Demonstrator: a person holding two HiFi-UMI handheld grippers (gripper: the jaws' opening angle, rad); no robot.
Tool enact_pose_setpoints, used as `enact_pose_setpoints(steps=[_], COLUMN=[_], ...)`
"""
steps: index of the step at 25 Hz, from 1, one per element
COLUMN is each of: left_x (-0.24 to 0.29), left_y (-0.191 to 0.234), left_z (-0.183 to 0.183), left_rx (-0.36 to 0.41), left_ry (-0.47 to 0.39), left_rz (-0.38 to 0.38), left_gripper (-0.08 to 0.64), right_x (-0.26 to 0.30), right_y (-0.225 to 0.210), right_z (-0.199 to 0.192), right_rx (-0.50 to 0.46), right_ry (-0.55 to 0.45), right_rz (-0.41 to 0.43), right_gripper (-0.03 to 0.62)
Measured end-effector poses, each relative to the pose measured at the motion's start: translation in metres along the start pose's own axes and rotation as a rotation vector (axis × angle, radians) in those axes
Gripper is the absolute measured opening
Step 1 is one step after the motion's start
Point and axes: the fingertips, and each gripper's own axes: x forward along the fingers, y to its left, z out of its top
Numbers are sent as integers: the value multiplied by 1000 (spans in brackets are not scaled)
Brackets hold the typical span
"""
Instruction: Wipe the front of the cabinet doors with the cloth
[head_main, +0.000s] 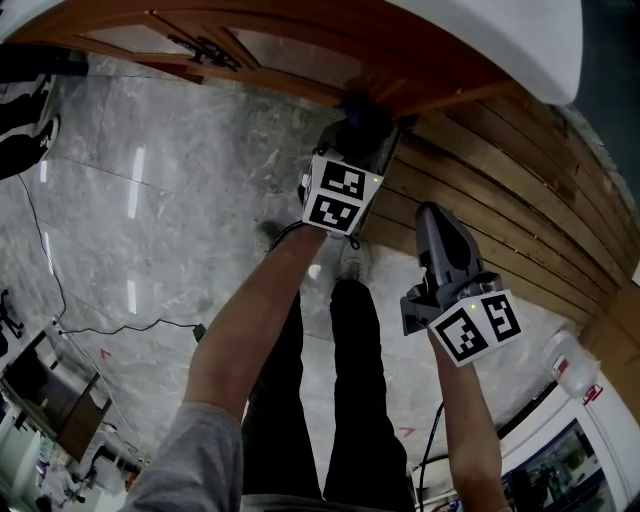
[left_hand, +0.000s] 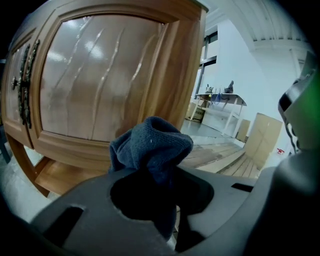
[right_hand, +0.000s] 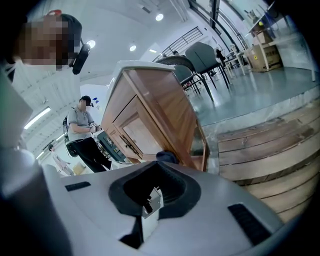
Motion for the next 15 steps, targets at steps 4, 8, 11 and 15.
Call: enact_pose_setpoints(steps=[4, 8, 11, 15], left_x=[1, -14, -36, -72], left_y=[-16, -18, -20, -21], left_z=[2, 4, 10, 24], left_rx=[13, -7, -39, -63], left_ry=[6, -1, -14, -28], left_rz=[-55, -73, -69, -73], left_gripper=[80, 80, 80, 78], right_x=[0, 1, 1, -3], right_y=[-1, 0, -2, 5], right_z=[-2, -3, -3, 5], right_rx=[5, 15, 23, 47], right_ry=[-4, -16, -24, -48], right_rz=[-5, -10, -19, -30], right_gripper=[11, 11, 11, 11])
